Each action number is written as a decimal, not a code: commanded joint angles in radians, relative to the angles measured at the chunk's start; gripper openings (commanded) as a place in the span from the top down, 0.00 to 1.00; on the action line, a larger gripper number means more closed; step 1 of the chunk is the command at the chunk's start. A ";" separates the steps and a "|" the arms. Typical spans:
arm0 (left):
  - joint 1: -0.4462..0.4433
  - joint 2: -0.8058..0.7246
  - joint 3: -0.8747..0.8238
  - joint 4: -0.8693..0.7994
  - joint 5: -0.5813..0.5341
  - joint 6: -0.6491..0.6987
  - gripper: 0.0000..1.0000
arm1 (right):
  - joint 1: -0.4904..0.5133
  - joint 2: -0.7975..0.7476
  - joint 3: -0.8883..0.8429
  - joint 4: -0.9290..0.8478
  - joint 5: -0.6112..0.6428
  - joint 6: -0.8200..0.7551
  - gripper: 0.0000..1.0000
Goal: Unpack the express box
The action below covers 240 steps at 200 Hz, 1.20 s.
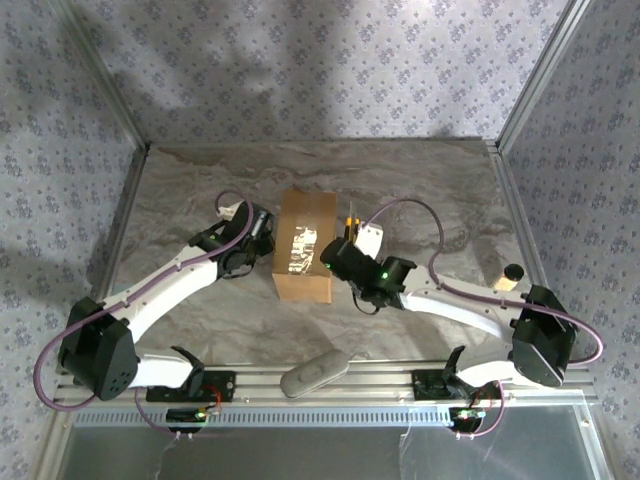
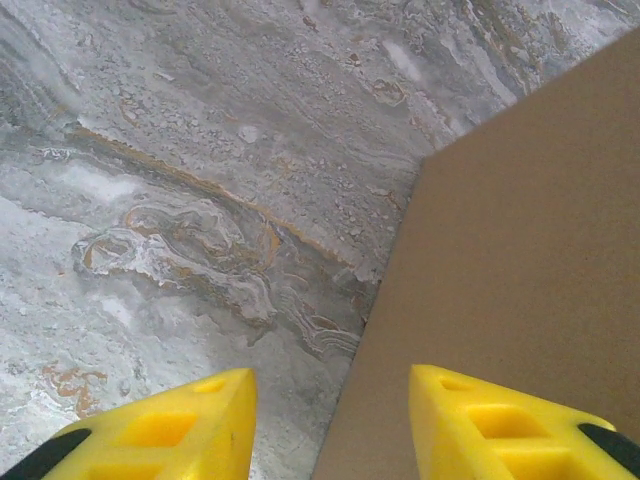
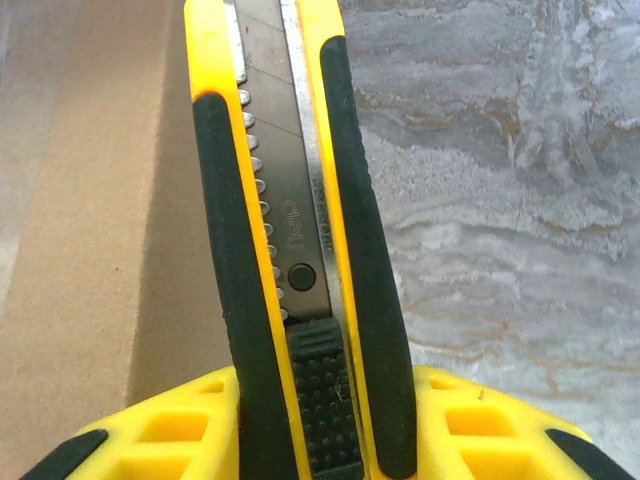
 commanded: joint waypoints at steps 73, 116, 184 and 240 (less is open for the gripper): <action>-0.007 -0.245 -0.004 -0.269 0.057 0.048 0.56 | -0.197 -0.108 -0.002 -0.015 -0.214 -0.269 1.00; -0.084 -0.414 -0.069 -0.403 0.099 -0.032 0.57 | -0.445 0.048 0.134 0.076 -0.417 -0.541 1.00; -0.334 -0.448 -0.179 -0.332 0.054 -0.199 0.60 | -0.608 0.454 0.515 0.148 -0.620 -0.721 1.00; -0.401 -0.341 -0.168 -0.183 0.058 -0.217 0.60 | -0.588 0.640 0.781 0.024 -0.682 -0.793 1.00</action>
